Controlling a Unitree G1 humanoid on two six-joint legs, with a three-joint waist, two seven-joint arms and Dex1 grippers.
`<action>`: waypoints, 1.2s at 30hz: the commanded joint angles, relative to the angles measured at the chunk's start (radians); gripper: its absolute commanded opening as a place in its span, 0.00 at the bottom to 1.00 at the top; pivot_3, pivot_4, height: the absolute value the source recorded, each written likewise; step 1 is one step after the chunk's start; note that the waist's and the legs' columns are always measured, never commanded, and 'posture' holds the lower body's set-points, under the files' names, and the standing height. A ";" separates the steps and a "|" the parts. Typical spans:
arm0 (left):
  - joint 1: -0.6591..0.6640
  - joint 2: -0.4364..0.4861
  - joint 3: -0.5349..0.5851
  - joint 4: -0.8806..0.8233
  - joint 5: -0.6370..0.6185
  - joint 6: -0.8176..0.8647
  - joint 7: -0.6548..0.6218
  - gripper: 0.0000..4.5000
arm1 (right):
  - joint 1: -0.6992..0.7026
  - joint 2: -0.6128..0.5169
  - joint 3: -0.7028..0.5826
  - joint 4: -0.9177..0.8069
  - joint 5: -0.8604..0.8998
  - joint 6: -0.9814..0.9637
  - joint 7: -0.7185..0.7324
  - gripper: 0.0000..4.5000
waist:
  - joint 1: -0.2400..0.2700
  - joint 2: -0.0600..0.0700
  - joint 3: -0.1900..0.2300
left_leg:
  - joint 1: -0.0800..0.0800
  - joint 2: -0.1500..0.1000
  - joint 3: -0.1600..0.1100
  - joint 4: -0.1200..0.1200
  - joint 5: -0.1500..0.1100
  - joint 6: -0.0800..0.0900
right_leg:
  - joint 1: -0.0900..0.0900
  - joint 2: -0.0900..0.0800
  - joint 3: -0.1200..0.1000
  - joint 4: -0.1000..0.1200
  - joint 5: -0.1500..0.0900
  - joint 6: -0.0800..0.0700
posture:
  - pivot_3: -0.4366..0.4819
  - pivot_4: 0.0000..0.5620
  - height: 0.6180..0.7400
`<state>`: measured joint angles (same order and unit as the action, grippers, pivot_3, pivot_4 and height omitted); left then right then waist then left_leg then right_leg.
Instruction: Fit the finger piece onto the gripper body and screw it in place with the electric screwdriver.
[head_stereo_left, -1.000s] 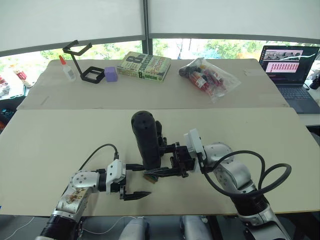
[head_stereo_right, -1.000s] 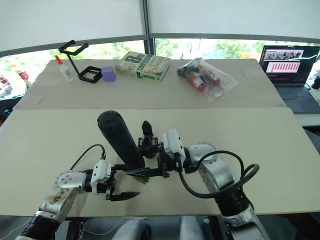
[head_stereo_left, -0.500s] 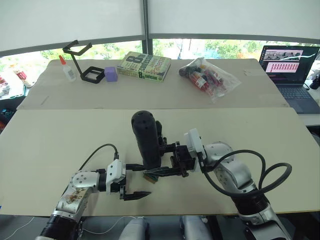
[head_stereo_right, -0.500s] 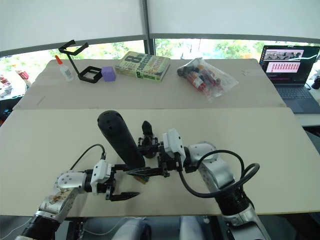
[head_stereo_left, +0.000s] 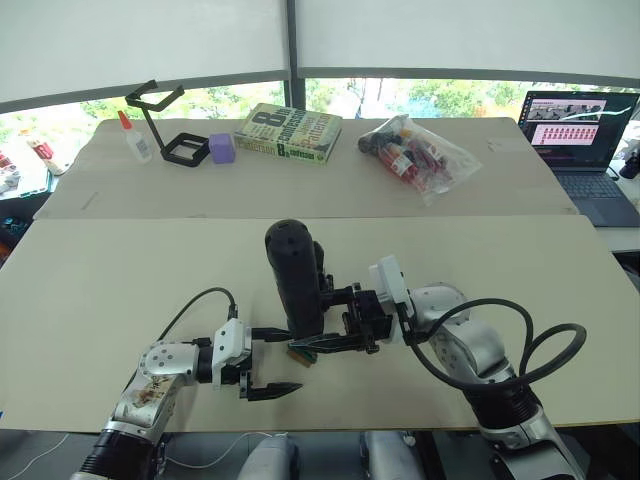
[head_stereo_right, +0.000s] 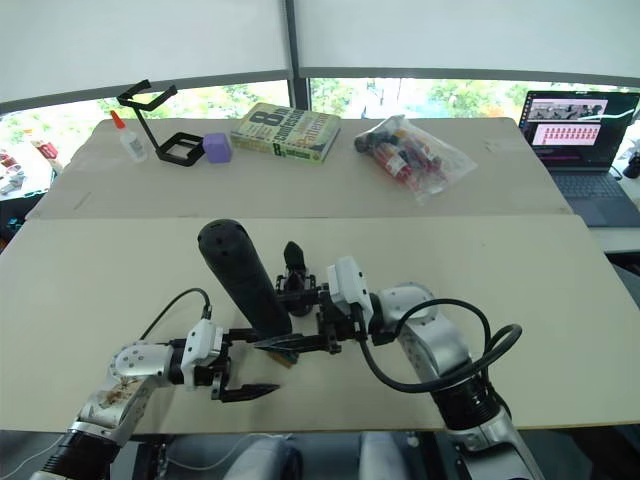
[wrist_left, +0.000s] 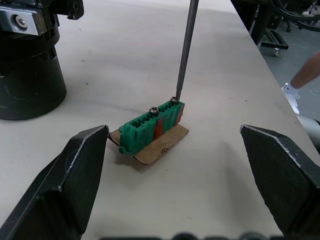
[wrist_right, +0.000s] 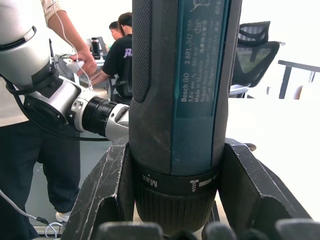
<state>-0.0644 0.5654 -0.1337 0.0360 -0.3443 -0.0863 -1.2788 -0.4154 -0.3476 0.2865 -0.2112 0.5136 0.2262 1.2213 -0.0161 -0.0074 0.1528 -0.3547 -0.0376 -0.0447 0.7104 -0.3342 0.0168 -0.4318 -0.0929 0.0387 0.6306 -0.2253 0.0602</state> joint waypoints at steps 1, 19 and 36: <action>0.006 0.004 0.004 -0.018 -0.009 -0.003 0.000 1.00 | -0.023 0.000 -0.028 -0.043 0.035 -0.001 0.005 0.43 | 0.000 0.000 0.000 | 0.000 0.000 0.000 0.000 0.000 0.000 | 0.000 0.000 0.000 0.000 0.000 0.000 | 0.48 0.27 1.00; 0.009 0.003 0.004 -0.020 -0.009 -0.004 0.002 1.00 | -0.033 0.010 -0.033 -0.042 0.037 -0.009 0.001 0.43 | 0.000 0.000 0.000 | 0.000 0.000 0.000 0.000 0.000 0.000 | 0.000 0.000 0.000 0.000 0.000 0.000 | 0.48 0.27 1.00; 0.010 0.003 0.004 -0.020 -0.008 -0.003 0.005 1.00 | -0.043 0.023 -0.026 -0.038 0.037 0.003 -0.004 0.43 | 0.000 0.000 0.000 | 0.000 0.000 0.000 0.000 0.000 0.000 | 0.000 0.000 0.000 0.000 0.000 0.000 | 0.48 0.27 1.00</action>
<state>-0.0641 0.5653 -0.1338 0.0360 -0.3453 -0.0864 -1.2772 -0.4325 -0.3333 0.2824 -0.2112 0.5153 0.2303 1.2174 -0.0162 -0.0074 0.1528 -0.3547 -0.0377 -0.0448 0.7103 -0.3342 0.0168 -0.4319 -0.0929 0.0386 0.6306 -0.2253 0.0602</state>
